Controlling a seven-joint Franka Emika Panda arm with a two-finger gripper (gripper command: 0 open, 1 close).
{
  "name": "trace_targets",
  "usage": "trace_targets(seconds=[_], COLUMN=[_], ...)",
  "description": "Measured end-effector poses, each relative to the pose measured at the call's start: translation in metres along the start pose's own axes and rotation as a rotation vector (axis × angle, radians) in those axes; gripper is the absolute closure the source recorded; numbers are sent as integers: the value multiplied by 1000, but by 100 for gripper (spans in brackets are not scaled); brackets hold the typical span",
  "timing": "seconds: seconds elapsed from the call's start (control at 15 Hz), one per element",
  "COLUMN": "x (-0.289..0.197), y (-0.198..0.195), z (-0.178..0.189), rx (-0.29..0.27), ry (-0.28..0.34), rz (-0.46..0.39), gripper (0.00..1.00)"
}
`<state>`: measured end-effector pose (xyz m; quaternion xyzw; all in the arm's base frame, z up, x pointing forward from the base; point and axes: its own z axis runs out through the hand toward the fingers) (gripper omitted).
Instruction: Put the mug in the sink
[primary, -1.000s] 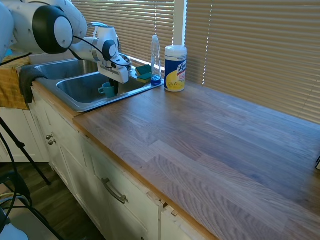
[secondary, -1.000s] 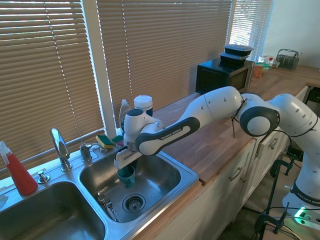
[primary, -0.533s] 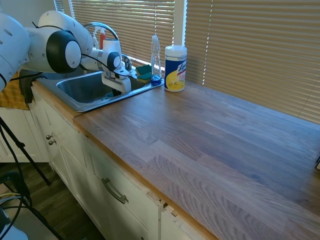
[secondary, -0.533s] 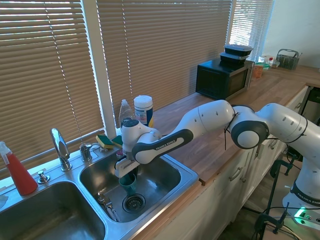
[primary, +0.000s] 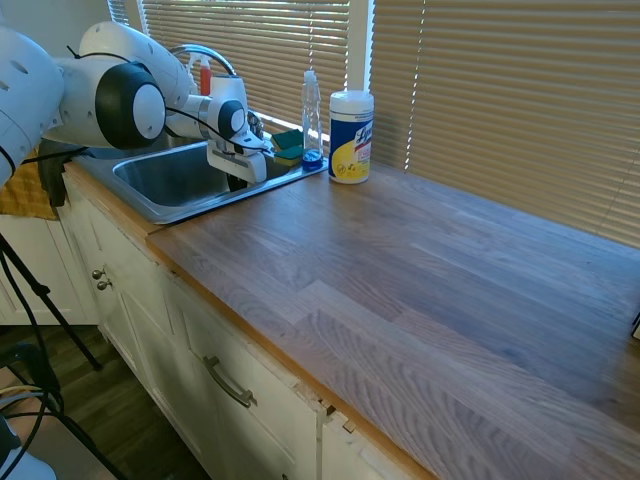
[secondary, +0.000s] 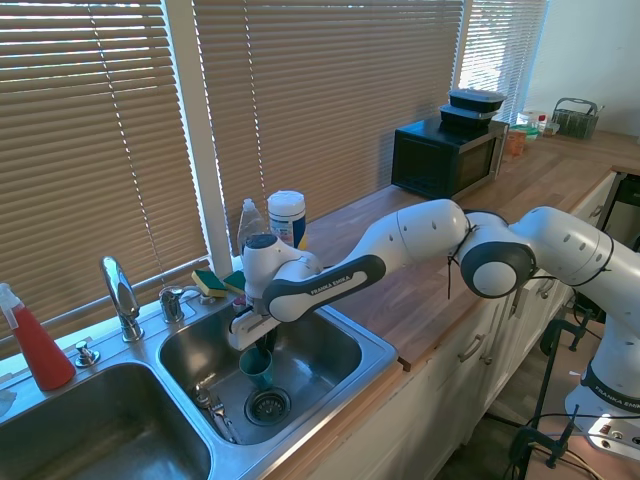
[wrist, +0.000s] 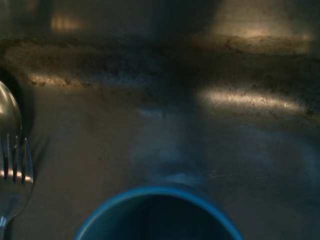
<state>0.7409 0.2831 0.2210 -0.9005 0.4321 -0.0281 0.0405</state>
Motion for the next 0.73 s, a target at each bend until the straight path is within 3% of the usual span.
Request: trace_targets(seconds=[0.33, 0.73], x=[7, 16], y=[-2, 4], z=[-12, -75], rx=[15, 44], ry=[8, 37], rz=[5, 3], gripper=[0, 0])
